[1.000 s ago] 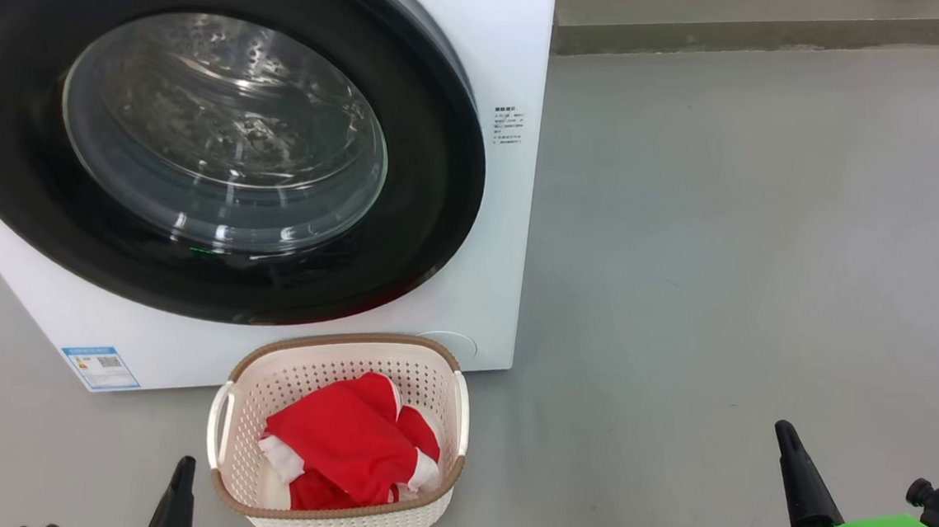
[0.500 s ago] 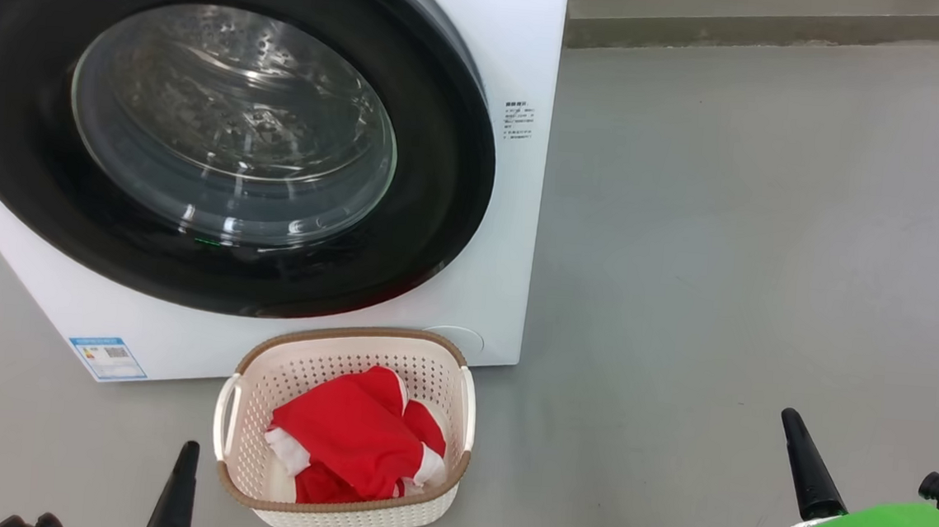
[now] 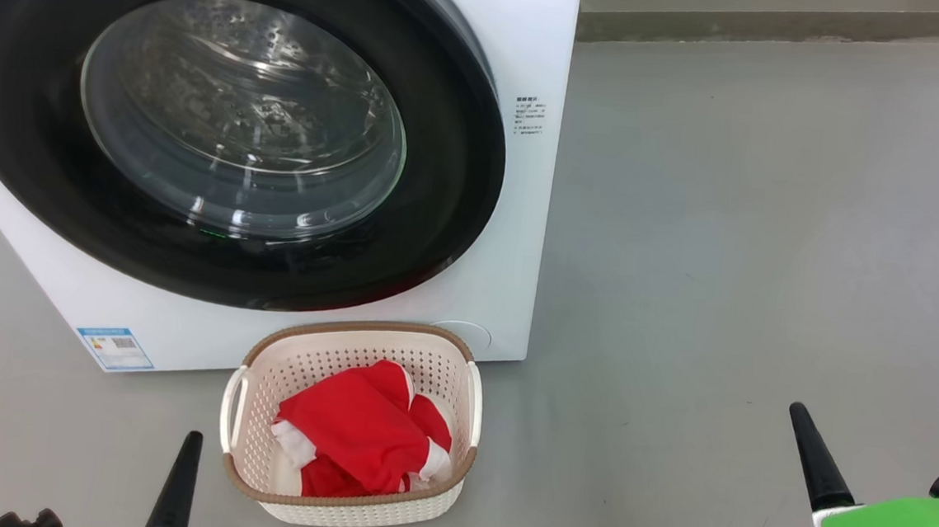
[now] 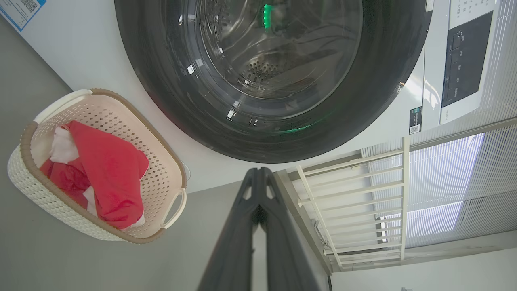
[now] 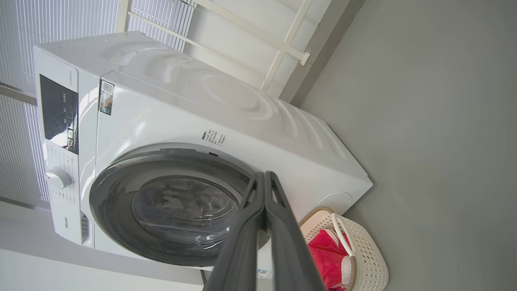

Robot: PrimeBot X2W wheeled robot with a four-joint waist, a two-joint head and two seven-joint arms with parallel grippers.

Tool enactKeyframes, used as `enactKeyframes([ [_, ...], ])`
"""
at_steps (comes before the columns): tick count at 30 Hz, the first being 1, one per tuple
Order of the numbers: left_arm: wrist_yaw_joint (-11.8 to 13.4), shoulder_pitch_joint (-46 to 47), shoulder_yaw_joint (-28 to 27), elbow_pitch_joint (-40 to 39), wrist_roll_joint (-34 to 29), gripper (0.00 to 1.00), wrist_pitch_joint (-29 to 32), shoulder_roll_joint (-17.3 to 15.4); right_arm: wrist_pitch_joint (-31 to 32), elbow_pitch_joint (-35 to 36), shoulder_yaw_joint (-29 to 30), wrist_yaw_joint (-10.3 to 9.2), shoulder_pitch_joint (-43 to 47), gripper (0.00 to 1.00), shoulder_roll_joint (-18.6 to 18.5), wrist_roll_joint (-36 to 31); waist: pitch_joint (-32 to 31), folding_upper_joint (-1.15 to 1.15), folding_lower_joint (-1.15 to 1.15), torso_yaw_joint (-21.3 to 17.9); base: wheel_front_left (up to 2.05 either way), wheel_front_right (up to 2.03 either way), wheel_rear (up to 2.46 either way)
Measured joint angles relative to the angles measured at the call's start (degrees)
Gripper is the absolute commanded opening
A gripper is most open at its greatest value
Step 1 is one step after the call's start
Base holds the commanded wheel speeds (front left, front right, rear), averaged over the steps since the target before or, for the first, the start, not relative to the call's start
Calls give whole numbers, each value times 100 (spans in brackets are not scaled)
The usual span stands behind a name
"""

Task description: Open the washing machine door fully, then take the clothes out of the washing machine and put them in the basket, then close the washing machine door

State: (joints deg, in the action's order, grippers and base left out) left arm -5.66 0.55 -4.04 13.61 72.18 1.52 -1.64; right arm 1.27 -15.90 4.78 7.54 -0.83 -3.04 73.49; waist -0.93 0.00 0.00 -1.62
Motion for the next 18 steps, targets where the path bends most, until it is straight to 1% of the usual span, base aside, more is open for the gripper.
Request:
enactKeyframes([
  [3,-1,1,-7,21,186,0,49,-2,51,5,16,-1,-84,0,2,212,12,0,0,17,0,0,0],
  [5,-44,7,-11,31,331,0,90,-4,87,8,29,-1,-102,0,3,296,19,0,0,28,0,0,0],
  [16,-53,159,-26,91,1069,0,253,-19,254,11,144,-1,-182,0,14,992,61,0,0,90,0,0,0],
  [18,-93,208,-31,100,1203,0,296,-20,289,16,164,-1,-190,0,15,1117,69,0,0,101,0,0,0],
])
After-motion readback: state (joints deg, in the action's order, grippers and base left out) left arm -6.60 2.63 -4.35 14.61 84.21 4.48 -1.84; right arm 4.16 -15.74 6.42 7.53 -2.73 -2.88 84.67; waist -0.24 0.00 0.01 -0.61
